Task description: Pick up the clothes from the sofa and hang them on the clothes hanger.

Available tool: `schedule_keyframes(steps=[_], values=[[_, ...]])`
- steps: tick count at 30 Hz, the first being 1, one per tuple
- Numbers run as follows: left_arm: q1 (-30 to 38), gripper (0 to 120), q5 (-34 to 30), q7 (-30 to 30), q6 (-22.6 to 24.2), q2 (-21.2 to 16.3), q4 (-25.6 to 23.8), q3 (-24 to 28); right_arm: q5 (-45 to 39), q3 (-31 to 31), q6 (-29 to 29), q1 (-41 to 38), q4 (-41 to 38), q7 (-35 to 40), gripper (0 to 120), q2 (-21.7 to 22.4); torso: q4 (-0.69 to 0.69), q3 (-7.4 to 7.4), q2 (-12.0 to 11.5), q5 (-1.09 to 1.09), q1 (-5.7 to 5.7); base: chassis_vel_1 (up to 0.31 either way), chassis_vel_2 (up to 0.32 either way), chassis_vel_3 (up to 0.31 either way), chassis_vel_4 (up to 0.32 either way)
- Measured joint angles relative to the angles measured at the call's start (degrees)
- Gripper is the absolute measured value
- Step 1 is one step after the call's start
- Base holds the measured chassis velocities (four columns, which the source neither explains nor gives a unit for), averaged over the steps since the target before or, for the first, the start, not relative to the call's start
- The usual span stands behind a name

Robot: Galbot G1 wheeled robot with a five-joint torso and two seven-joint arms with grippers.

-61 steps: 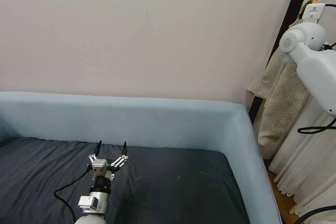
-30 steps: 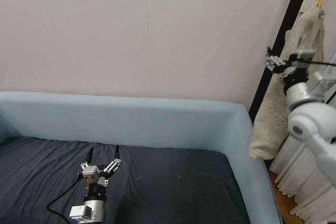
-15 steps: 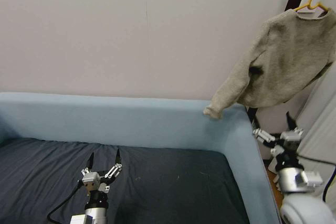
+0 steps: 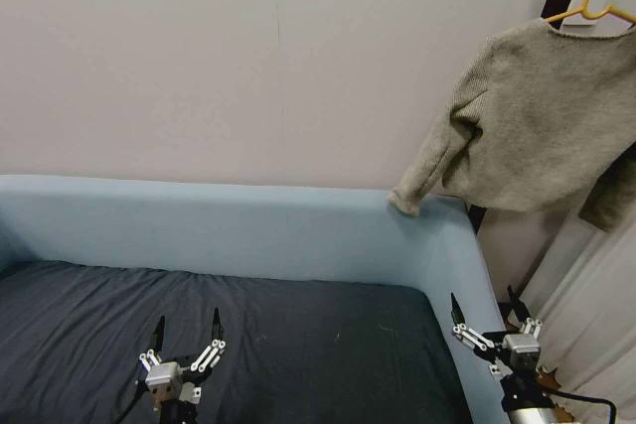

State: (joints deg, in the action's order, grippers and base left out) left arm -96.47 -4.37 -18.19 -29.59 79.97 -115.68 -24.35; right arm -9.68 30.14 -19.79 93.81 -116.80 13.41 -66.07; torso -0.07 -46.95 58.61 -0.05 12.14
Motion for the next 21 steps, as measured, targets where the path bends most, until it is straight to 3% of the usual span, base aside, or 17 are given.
schedule_keyframes(steps=[6, 21], values=[[-1.11, 100, 0.46, -1.09, -0.43, 0.25, -0.37, 0.37, -1.16, -1.02, 0.95, 3.31, 1.88, 0.09, 100, -1.15, -0.01, 0.0, -0.01, 0.01, 0.0, 0.0, 0.0, 0.0, 0.0], [-1.51, 100, 0.3, -0.57, -0.74, 1.08, 0.67, 2.03, -2.34, -2.96, 0.82, 2.94, 3.99, -0.74, 100, -0.56, 0.0, -0.01, -0.01, 0.01, 0.01, 0.0, 0.0, 0.0, 0.0]])
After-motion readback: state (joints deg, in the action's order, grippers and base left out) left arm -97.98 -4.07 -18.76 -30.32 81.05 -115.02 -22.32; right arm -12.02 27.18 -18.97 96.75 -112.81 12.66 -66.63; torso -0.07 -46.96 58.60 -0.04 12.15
